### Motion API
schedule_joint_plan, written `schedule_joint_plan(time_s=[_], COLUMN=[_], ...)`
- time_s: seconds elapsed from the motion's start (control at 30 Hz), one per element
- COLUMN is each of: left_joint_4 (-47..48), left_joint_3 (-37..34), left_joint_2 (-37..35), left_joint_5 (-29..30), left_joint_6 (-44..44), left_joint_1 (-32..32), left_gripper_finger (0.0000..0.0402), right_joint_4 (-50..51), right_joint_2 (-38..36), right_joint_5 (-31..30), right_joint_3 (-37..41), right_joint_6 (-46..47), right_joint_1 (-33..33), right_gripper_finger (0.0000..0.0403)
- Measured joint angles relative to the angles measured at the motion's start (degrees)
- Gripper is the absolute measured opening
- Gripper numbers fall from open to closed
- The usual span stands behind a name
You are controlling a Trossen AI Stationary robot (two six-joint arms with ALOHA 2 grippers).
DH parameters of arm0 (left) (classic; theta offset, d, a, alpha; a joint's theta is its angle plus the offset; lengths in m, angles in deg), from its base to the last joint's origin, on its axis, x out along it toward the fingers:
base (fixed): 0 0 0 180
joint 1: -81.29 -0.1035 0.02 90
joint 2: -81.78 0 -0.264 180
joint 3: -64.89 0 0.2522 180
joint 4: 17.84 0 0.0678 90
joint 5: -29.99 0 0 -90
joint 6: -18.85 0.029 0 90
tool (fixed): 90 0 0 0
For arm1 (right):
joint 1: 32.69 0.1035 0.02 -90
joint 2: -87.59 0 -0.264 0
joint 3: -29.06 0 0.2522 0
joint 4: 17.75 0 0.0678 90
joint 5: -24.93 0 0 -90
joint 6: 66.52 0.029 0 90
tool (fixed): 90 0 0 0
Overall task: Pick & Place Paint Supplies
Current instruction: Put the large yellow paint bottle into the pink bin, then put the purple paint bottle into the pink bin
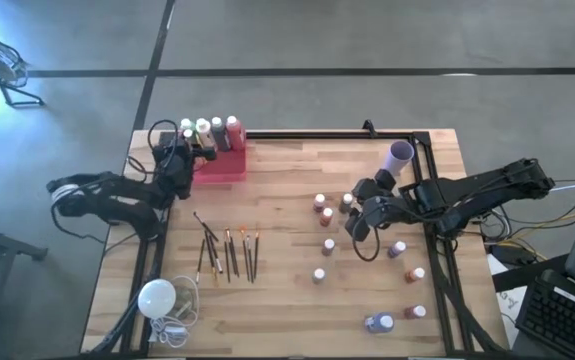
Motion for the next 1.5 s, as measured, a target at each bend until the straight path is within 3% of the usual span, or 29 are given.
schedule_joint_plan(time_s=[0.13,0.67,0.93,1.27,1.5], left_joint_4=[-5.7,-10.9,-10.9,-10.1,-10.3], left_joint_3=[0.0,1.1,1.1,1.0,0.8], left_joint_2=[3.8,11.8,11.9,9.7,4.7], left_joint_5=[-0.3,-1.5,-1.6,-1.6,-1.5], left_joint_6=[1.6,0.5,2.3,3.3,5.8], left_joint_1=[-1.1,-2.2,-2.2,-2.0,1.3], left_gripper_finger=[0.0127,0.0132,0.0137,0.0203,0.0209], right_joint_4=[0.0,0.0,0.0,0.0,0.0], right_joint_2=[0.0,0.0,0.0,0.0,0.0], right_joint_5=[0.0,0.0,1.1,1.2,1.2], right_joint_3=[0.0,0.0,0.0,0.0,0.0], right_joint_6=[0.0,0.0,0.0,-0.2,-0.3], right_joint_1=[0.0,0.0,0.0,0.0,0.0], right_gripper_finger=[0.0224,0.0201,0.0192,0.0177,0.0165])
